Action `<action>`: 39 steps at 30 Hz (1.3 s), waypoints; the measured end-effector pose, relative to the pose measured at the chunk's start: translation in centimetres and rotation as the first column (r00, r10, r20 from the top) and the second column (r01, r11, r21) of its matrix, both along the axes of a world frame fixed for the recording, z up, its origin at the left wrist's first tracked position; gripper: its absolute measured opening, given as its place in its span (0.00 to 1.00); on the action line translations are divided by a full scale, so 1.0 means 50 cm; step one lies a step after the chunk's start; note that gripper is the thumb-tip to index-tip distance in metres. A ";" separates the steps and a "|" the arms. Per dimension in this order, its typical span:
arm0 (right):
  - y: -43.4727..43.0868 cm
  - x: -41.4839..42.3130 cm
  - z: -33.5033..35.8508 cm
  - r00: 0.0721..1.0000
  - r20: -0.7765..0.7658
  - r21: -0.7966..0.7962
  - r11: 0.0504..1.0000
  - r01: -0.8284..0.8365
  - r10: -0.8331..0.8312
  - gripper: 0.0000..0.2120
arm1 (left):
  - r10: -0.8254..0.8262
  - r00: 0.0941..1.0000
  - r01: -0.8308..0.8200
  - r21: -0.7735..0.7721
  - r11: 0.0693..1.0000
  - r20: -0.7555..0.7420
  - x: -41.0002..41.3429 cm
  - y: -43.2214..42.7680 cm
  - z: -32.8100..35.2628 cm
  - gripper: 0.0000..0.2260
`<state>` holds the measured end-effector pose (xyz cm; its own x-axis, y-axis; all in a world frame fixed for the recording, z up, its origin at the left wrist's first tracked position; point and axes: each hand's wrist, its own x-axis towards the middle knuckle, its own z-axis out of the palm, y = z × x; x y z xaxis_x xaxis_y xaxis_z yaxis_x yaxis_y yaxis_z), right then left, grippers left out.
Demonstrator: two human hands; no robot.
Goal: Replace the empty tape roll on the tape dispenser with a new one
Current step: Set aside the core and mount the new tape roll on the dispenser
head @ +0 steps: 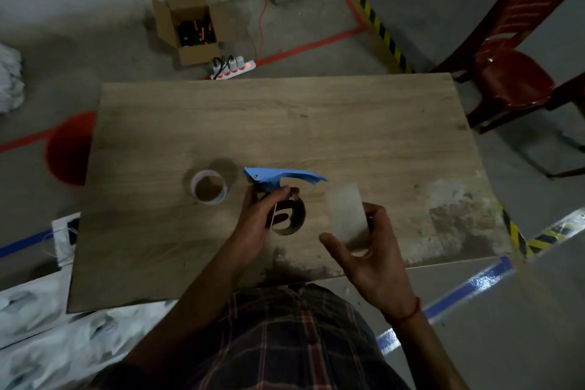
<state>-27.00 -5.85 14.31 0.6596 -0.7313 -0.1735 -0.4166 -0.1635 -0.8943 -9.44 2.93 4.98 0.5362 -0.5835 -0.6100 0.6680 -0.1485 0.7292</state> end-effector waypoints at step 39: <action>0.018 0.055 -0.081 0.919 0.178 0.575 0.795 0.193 -0.352 0.42 | 0.111 0.979 -0.153 -0.255 0.955 -0.172 -0.051 -0.002 0.084 0.21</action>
<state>-24.23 -4.94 10.24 0.5249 -0.7275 -0.4419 -0.1071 0.4586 -0.8822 -12.00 2.84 9.16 0.5315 -0.6658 -0.5237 0.7756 0.1339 0.6169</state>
